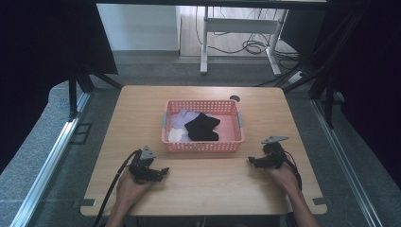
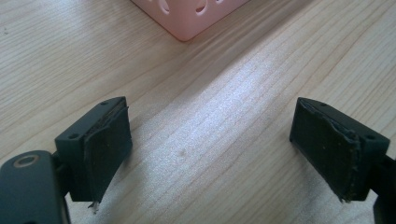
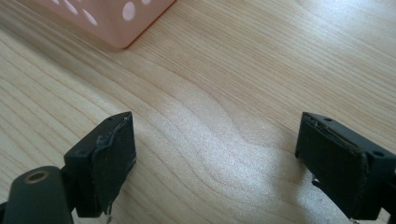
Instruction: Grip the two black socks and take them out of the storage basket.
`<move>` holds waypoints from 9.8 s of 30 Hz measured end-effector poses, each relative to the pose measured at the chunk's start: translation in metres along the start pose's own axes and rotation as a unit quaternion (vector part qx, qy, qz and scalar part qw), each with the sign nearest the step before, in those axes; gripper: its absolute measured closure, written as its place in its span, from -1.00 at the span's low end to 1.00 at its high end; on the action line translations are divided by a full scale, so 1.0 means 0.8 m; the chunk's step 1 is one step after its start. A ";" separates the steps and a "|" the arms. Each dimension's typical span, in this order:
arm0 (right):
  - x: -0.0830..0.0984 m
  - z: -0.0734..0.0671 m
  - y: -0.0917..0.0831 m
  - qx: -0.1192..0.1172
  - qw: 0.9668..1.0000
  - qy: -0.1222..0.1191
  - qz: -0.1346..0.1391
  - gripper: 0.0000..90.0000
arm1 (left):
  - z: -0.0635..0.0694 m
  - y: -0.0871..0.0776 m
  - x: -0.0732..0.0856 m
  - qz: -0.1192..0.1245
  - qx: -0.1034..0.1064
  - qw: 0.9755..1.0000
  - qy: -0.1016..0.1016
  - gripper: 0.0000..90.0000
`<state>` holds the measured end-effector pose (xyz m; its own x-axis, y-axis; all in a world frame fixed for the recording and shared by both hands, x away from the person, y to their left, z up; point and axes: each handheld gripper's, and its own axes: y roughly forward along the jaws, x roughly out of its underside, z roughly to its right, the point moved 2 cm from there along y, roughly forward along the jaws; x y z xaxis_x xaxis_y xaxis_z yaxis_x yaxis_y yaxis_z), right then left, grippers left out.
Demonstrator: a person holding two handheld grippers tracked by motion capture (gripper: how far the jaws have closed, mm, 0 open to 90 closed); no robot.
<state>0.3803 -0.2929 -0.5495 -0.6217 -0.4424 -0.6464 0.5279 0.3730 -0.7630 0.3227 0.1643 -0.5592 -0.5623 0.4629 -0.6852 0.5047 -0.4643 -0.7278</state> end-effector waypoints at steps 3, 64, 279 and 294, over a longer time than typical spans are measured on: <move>0.001 0.000 0.000 0.001 1.000 0.001 0.005 -0.75 | 0.000 0.000 0.000 0.000 0.000 1.000 0.000 -0.72; -0.051 -0.005 -0.040 -0.038 0.999 -0.006 0.008 -0.82 | 0.000 0.000 0.000 0.000 0.000 1.000 0.000 -0.72; -0.101 0.101 -0.041 0.008 0.994 0.068 -0.085 0.96 | 0.000 0.000 0.000 0.000 0.000 1.000 0.000 -0.72; -0.098 0.092 -0.032 0.005 0.994 0.066 -0.090 0.21 | 0.000 0.000 0.000 0.000 0.000 1.000 0.000 -0.72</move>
<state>0.4579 -0.3281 -0.4790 -0.7769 -0.3895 -0.4947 0.4063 0.2900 -0.8665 0.3227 0.1642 -0.5592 -0.5625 0.4617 -0.6859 0.5054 -0.4645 -0.7272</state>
